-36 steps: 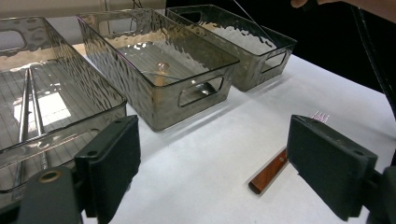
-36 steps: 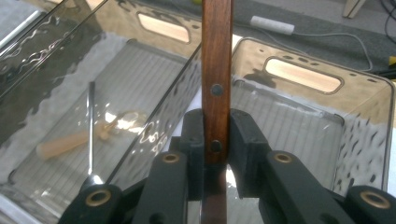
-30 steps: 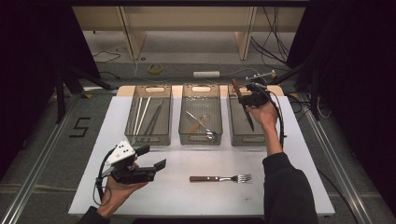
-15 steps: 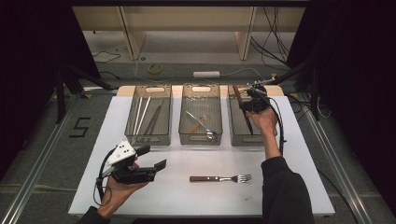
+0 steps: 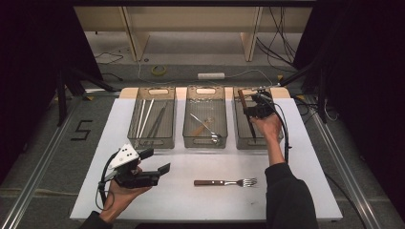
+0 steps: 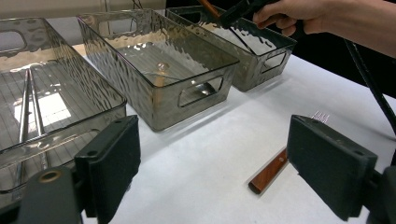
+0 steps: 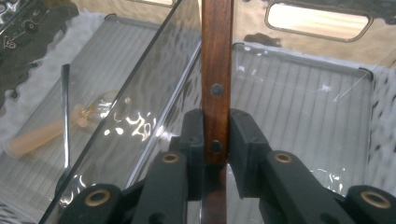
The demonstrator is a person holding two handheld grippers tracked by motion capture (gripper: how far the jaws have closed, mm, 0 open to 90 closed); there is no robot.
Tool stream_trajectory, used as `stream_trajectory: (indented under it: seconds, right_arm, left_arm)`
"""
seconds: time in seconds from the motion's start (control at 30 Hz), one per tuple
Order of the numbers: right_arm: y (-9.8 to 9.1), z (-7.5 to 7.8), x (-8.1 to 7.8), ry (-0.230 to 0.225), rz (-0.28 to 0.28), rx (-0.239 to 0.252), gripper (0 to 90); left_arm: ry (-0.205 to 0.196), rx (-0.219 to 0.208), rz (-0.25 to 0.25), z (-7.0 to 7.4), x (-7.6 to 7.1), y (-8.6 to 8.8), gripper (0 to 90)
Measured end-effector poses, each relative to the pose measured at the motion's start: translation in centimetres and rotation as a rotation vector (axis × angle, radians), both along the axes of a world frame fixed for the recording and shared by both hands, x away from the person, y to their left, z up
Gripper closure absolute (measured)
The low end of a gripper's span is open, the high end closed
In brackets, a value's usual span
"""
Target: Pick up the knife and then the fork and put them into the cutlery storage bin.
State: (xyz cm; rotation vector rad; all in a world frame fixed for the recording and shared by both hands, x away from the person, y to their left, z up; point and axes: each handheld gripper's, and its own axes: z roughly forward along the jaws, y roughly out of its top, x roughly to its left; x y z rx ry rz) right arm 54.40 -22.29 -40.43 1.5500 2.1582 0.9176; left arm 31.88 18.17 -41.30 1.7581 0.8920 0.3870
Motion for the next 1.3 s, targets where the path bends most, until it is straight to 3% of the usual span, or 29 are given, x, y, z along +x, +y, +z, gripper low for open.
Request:
stream_trajectory:
  seconds: [0.27, 0.33, 0.57, 0.9, 1.1, 1.3]
  right_arm:
    - [0.0, -0.3, 0.1, 0.024, -0.019, 0.024, 74.8]
    - [0.0, -0.2, 0.2, 0.028, -0.028, 0.043, 64.7]
    - [0.0, 0.7, -0.3, 0.016, -0.010, 0.060, 48.6]
    - [1.3, 3.1, -3.3, -0.002, 0.222, 0.027, 37.0]
    - [2.2, 4.5, -5.8, -0.011, 0.325, 0.004, 32.0]
    - [3.2, 4.7, -7.9, 0.001, 0.407, -0.015, 28.1]
  left_arm:
    - [-0.001, -0.001, 0.000, 0.0, 0.0, 0.0, 17.4]
    - [-0.002, -0.001, 0.001, 0.0, 0.0, 0.0, 17.4]
    - [-0.001, 0.000, -0.001, 0.0, 0.0, -0.1, 17.4]
    - [-0.001, -0.001, 0.005, 0.0, 0.0, 0.0, 17.2]
    - [0.000, -0.002, 0.004, 0.0, 0.0, 0.0, 16.8]
    - [-0.002, -0.005, 0.007, 0.0, 0.0, 0.0, 16.7]
